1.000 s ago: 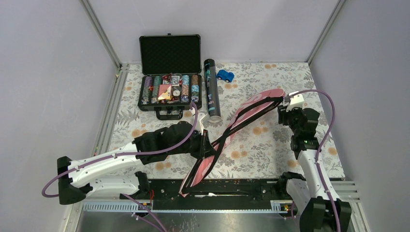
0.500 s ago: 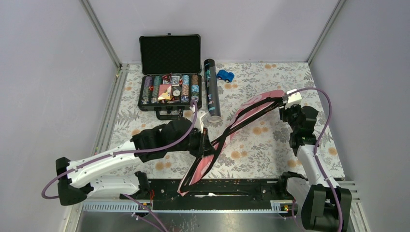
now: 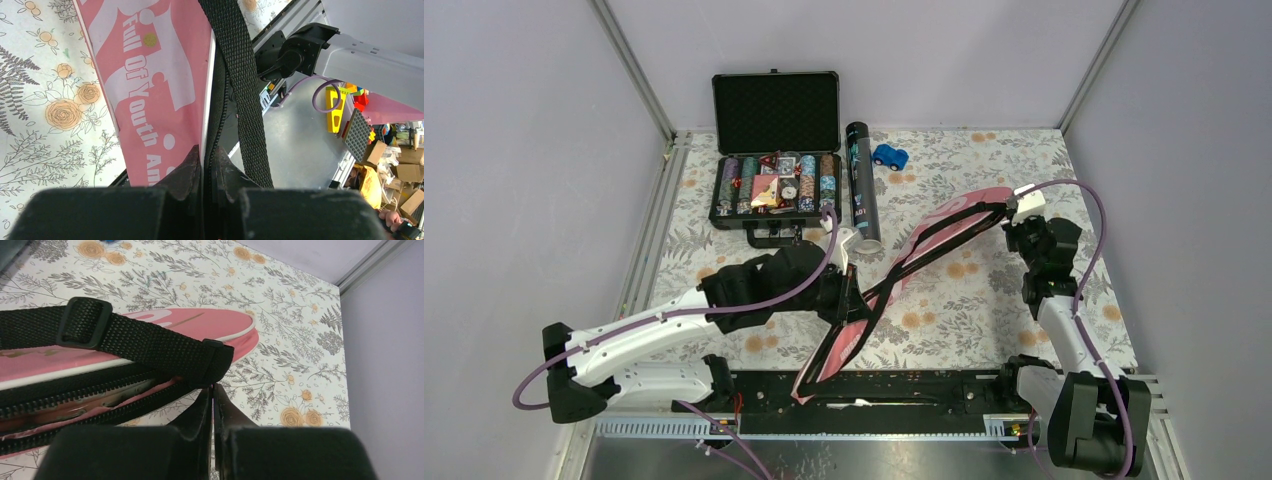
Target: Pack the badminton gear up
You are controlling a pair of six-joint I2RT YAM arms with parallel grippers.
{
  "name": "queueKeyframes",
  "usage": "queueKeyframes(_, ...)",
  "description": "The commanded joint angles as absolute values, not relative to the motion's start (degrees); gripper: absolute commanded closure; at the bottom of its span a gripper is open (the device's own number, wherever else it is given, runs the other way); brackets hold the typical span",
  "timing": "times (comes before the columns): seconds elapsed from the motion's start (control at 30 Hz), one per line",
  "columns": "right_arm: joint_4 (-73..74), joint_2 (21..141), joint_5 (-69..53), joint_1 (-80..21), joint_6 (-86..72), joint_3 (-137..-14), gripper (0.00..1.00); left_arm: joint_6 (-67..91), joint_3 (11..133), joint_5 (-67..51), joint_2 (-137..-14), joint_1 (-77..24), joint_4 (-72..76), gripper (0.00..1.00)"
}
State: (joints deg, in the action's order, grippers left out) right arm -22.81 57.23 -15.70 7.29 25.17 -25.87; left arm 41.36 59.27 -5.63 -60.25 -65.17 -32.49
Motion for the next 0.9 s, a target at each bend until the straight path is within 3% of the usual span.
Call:
queueKeyframes(0.0,-25.7,56.0,-21.1,7.3,21.6,-27.6,1.00,41.0,63.8,-8.4,-60.4,-65.0,-27.5,1.00)
queueKeyframes(0.43,-22.5,49.2,-26.5,5.2,13.1,-27.1,1.00,39.8,65.6,-7.1,-63.0,-64.5,-25.5,1.00)
queueKeyframes(0.87,-9.6,41.1,-23.2,-7.6,10.4,-29.9,1.00,36.3,69.1,-4.8,-69.9,-63.0,-24.4,1.00)
